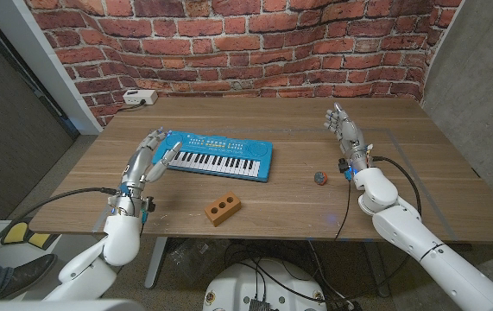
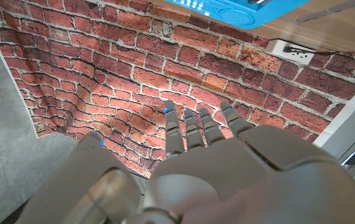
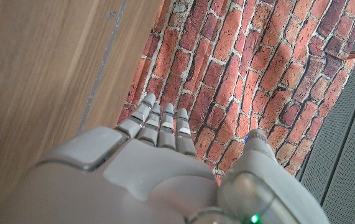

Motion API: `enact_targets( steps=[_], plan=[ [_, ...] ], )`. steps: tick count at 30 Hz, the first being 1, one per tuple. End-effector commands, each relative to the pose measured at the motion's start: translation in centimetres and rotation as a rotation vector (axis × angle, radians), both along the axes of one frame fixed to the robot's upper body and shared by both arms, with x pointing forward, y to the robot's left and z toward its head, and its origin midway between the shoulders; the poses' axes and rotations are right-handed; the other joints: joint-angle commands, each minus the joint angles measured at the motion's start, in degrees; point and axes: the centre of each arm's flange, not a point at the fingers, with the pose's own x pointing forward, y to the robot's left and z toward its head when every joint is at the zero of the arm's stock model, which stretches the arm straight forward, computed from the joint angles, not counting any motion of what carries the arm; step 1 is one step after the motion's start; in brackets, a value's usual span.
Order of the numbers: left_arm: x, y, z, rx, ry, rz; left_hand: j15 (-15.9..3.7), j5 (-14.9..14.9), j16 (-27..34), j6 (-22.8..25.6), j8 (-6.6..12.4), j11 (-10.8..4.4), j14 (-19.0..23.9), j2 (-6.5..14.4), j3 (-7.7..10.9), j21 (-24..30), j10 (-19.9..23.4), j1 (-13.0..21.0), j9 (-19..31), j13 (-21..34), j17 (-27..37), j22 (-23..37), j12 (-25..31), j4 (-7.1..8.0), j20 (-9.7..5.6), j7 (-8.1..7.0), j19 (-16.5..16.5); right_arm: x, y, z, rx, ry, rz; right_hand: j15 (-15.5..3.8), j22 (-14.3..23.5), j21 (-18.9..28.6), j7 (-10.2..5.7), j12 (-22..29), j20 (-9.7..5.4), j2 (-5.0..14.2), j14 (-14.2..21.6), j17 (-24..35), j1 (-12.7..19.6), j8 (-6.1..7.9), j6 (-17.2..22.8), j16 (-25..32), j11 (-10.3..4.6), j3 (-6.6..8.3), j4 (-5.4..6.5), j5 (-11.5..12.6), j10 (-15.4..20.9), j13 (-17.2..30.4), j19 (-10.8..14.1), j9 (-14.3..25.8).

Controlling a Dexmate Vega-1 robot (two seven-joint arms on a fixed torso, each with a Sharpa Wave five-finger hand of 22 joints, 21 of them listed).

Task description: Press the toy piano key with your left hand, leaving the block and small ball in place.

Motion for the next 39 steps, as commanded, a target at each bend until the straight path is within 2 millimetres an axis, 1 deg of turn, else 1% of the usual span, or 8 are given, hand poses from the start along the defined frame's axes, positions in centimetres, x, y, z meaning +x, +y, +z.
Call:
enact_targets(
  steps=[1,5,14,25,26,30,33,39],
  plan=[
    [-0.7,-0.5,0.2,0.090,-0.020,0.136,-0.11,0.27,0.15,4.82,1.02,-0.94,-0.94,0.25,-0.40,-0.41,-0.76,0.39,0.01,0.19,0.17,0.20,0.25,0.18,0.05,-0.31,-1.46,-0.2,-0.3,0.3,0.003,0.001,-0.013,0.38,0.14,-0.15,-0.51,0.38,0.35,0.49,0.19,0.28,-0.14,0.08,0.15,0.00,0.22,-0.14,-0.22,0.18,0.63,0.13,0.08,0.17],
    [-0.8,-0.6,0.4,0.117,-0.025,0.164,-0.15,0.28,0.07,6.36,1.22,-0.91,-1.57,0.38,-0.51,-0.62,-1.00,0.40,-0.02,0.19,0.18,0.21,0.25,0.26,-0.11,0.33,-2.28,-0.2,-0.2,0.3,0.003,0.000,-0.011,0.38,0.15,-0.25,-0.54,0.43,0.42,0.41,0.22,0.29,-0.24,0.11,0.30,0.01,0.15,-0.23,-0.20,0.15,0.77,0.13,0.11,0.17],
    [-0.8,-0.4,0.3,0.131,-0.035,0.178,-0.34,0.29,0.12,6.41,0.87,-1.08,-1.86,0.47,-0.62,-0.61,-1.15,0.37,-0.05,0.18,0.19,0.22,0.27,0.33,-0.14,0.55,-2.53,0.0,0.4,0.3,-0.012,0.011,-0.008,0.36,0.16,-0.38,-0.56,0.48,0.42,0.46,0.25,0.30,-0.29,0.10,0.39,0.00,0.23,-0.24,-0.19,0.15,0.95,0.13,0.21,0.17],
    [-1.2,-0.5,0.2,0.143,-0.045,0.201,-0.64,0.30,0.37,6.56,0.58,-0.90,-1.46,0.55,-0.74,-0.53,-0.74,0.35,-0.05,0.18,0.18,0.23,0.49,0.41,-0.38,0.55,-2.60,0.2,0.8,0.0,-0.018,0.020,-0.002,0.38,0.18,-0.59,-0.53,0.45,0.46,0.45,0.27,0.27,-0.27,0.05,0.44,-0.04,0.18,-0.27,-0.25,0.15,0.93,0.14,0.30,0.17],
    [-1.2,-0.5,0.2,0.144,-0.045,0.203,-0.69,0.30,0.41,6.57,0.50,-1.28,-1.39,0.58,-0.77,-0.51,-0.50,0.35,-0.06,0.18,0.18,0.23,0.60,0.42,-0.39,0.49,-2.61,0.2,0.8,0.0,-0.017,0.022,-0.001,0.37,0.18,-0.60,-0.53,0.44,0.48,0.46,0.26,0.27,-0.26,0.04,0.44,-0.05,0.17,-0.27,-0.25,0.15,0.91,0.14,0.29,0.17],
    [-1.3,-0.4,0.1,0.146,-0.037,0.207,-0.83,0.31,0.54,6.66,0.33,-0.92,-1.12,0.64,-0.82,-0.44,-0.29,0.36,-0.06,0.17,0.17,0.23,0.70,0.45,-0.58,0.25,-2.55,0.4,0.7,-0.2,-0.015,0.035,0.001,0.40,0.18,-0.67,-0.54,0.45,0.49,0.47,0.26,0.28,-0.29,0.03,0.45,-0.05,0.17,-0.28,-0.24,0.14,0.95,0.14,0.32,0.17],
    [-1.3,-0.3,0.1,0.145,-0.034,0.212,-0.85,0.31,0.57,6.54,0.10,-0.99,-1.04,0.70,-0.86,-0.39,-0.24,0.39,-0.05,0.17,0.17,0.23,0.72,0.47,-0.71,0.59,-2.53,0.5,0.7,-0.2,-0.024,0.036,0.002,0.39,0.19,-0.71,-0.54,0.45,0.50,0.47,0.25,0.27,-0.29,0.01,0.43,-0.06,0.20,-0.28,-0.25,0.14,0.97,0.14,0.32,0.17],
    [-1.4,0.0,-0.1,0.135,-0.036,0.225,-0.87,0.32,0.65,6.83,-0.02,-0.57,-0.83,0.78,-0.91,-0.31,-0.09,0.45,-0.05,0.16,0.15,0.23,0.79,0.48,-0.81,0.52,-2.44,0.6,0.8,-0.2,-0.032,0.048,0.003,0.39,0.19,-0.81,-0.48,0.45,0.57,0.47,0.28,0.28,-0.34,-0.02,0.42,-0.06,0.13,-0.31,-0.24,0.14,0.99,0.14,0.33,0.17]
  ],
)
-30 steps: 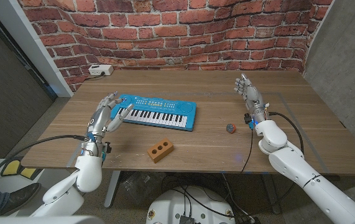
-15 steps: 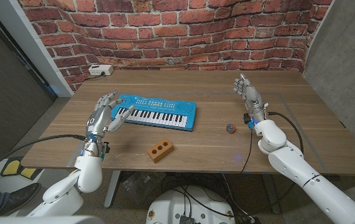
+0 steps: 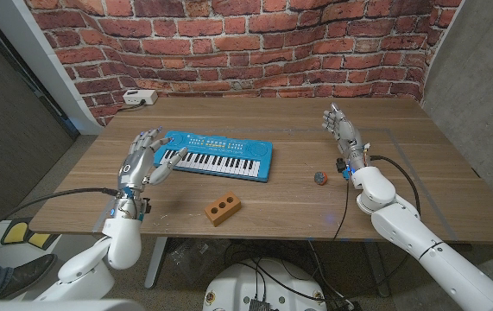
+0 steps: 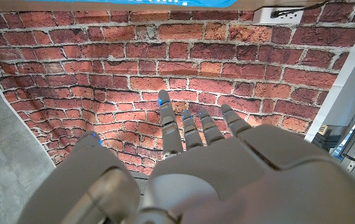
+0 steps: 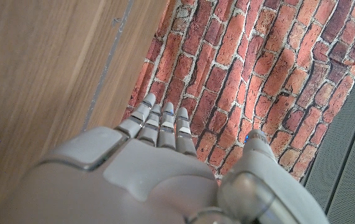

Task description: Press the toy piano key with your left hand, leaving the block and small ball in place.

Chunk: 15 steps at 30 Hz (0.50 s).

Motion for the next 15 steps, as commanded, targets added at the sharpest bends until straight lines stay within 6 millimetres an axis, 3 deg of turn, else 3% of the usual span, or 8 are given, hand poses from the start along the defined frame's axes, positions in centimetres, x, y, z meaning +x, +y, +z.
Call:
enact_targets(
  steps=[1,15],
  plan=[
    [-0.22,0.36,-0.30,-0.008,-0.003,0.026,-0.08,0.35,0.40,0.68,-0.37,0.46,0.38,0.05,-0.22,0.15,0.80,-0.30,0.18,0.17,0.16,0.24,0.51,-0.10,-0.44,0.03,0.00,0.43,0.08,-0.19,-0.013,0.024,0.004,0.47,0.21,-0.37,-0.21,0.44,0.39,0.21,0.20,0.29,-0.09,-0.03,0.10,-0.06,0.06,-0.07,0.01,0.14,0.46,0.14,0.15,0.17],
    [0.26,0.37,-0.55,0.004,-0.001,0.052,-0.38,0.41,0.57,2.59,-0.33,0.15,1.13,0.49,-0.21,0.45,1.60,0.15,0.19,0.14,0.11,0.22,0.76,-0.17,-0.77,-0.17,0.64,0.92,0.30,-0.40,-0.014,0.043,0.008,0.49,0.22,-0.57,-0.15,0.43,0.43,0.21,0.17,0.29,-0.18,-0.06,0.13,-0.09,0.07,-0.13,0.02,0.13,0.47,0.14,0.23,0.18]
  ],
)
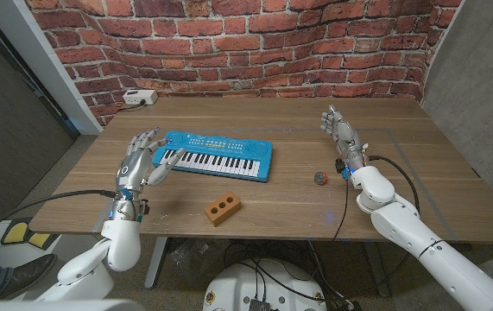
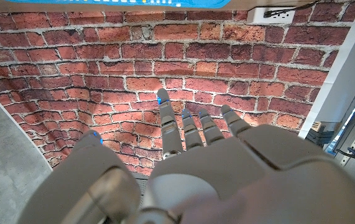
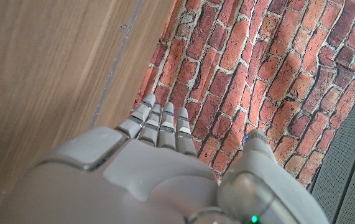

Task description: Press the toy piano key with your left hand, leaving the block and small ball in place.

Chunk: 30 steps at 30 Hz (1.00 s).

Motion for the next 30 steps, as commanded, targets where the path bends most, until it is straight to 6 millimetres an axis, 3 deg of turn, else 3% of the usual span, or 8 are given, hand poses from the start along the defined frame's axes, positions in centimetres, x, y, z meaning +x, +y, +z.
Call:
enact_targets(
  steps=[1,7,30],
  plan=[
    [0.36,0.06,-0.14,0.018,0.003,0.034,-0.20,0.41,0.56,0.98,0.06,0.15,0.48,0.52,-0.14,0.27,0.95,0.19,0.06,0.14,0.11,0.23,0.32,-0.25,0.05,0.03,0.43,0.42,0.17,-0.23,-0.002,0.019,0.003,0.49,0.22,-0.13,-0.18,0.43,0.43,0.21,0.17,0.29,-0.18,-0.08,0.11,-0.09,0.05,-0.13,0.02,0.13,0.49,0.14,0.22,0.18],
    [0.39,0.07,-0.13,0.029,0.005,0.055,-0.27,0.42,0.52,1.38,-0.11,-0.56,0.55,0.73,-0.12,0.26,0.89,0.42,0.06,0.13,0.09,0.22,0.25,-0.28,-0.01,-0.06,0.39,0.59,0.32,-0.24,-0.009,0.017,0.005,0.51,0.22,-0.23,-0.18,0.43,0.41,0.21,0.15,0.29,-0.18,-0.10,0.09,-0.11,0.10,-0.14,0.00,0.13,0.52,0.14,0.25,0.18],
    [1.14,-0.42,0.27,0.079,0.019,0.115,-0.41,0.39,0.41,1.54,-0.84,-0.43,0.49,1.01,-0.22,0.16,0.90,0.78,0.07,0.11,0.09,0.22,0.15,-0.32,-0.13,-0.55,0.10,0.68,0.14,-0.09,-0.001,0.006,0.006,0.54,0.24,-0.54,-0.18,0.42,0.45,0.23,0.18,0.29,-0.26,-0.13,0.16,-0.12,0.10,-0.20,0.00,0.14,0.57,0.15,0.33,0.18]
  ],
)
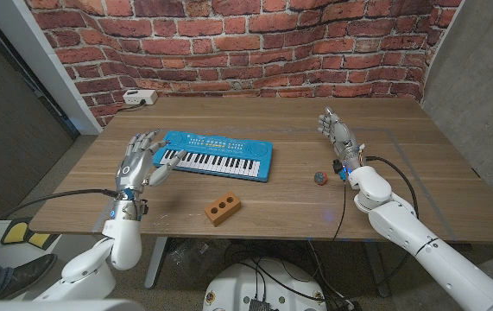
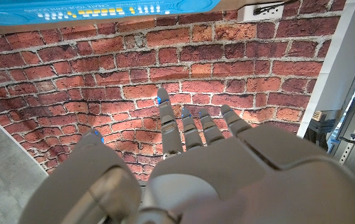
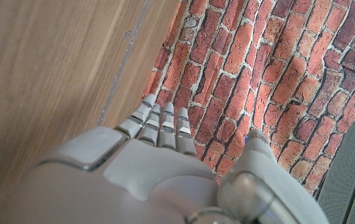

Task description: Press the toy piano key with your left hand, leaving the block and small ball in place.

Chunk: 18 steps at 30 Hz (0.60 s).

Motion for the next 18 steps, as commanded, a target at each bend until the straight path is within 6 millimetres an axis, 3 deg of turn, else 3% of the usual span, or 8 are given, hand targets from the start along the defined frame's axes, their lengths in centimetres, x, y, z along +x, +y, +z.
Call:
enact_targets(
  steps=[1,9,11,18],
  plan=[
    [0.6,-0.5,0.3,0.037,0.010,0.043,-0.09,0.39,0.41,0.52,-0.21,-0.36,0.19,0.41,-0.07,0.03,0.15,0.18,0.08,0.12,0.09,0.22,0.09,-0.15,-0.13,-0.14,0.02,0.0,-0.3,0.1,0.003,-0.010,-0.001,0.55,0.24,-0.15,-0.17,0.41,0.45,0.23,0.18,0.29,-0.27,-0.14,0.16,-0.12,0.07,-0.21,0.00,0.14,0.56,0.15,0.33,0.18],
    [0.8,-1.1,1.0,0.078,0.054,0.077,-0.05,0.35,-0.01,2.20,-0.09,-0.91,-0.99,0.53,-0.26,-0.32,-0.57,0.25,0.09,0.12,0.12,0.23,-0.21,-0.09,-0.18,-0.56,-1.12,-0.2,-0.7,0.1,0.008,-0.007,-0.005,0.52,0.25,-0.27,-0.21,0.41,0.49,0.23,0.15,0.28,-0.29,-0.16,0.15,-0.14,0.05,-0.23,-0.01,0.14,0.60,0.15,0.36,0.18],
    [0.9,-1.1,1.2,0.086,0.074,0.087,0.24,0.32,-0.18,3.66,0.10,-0.87,-1.84,0.60,-0.42,-0.49,-0.64,0.19,0.09,0.12,0.13,0.24,-0.22,0.00,-0.63,0.10,-1.87,-0.1,-0.7,0.1,0.007,-0.006,-0.002,0.53,0.25,-0.30,-0.22,0.39,0.50,0.25,0.15,0.29,-0.30,-0.16,0.17,-0.14,0.00,-0.23,0.00,0.14,0.56,0.15,0.36,0.18],
    [1.2,-1.3,1.9,0.128,0.111,0.094,0.31,0.27,-0.57,3.81,-0.35,-0.59,-3.72,0.65,-0.70,-0.73,-1.18,0.04,0.08,0.12,0.16,0.25,-0.40,0.17,-1.31,0.20,-3.22,-0.2,-0.5,0.2,0.002,-0.010,0.001,0.69,0.25,-0.42,-0.19,0.45,0.64,0.28,0.27,0.29,-0.36,-0.15,0.22,-0.10,0.14,-0.26,0.02,0.14,0.75,0.15,0.40,0.18]
  ],
)
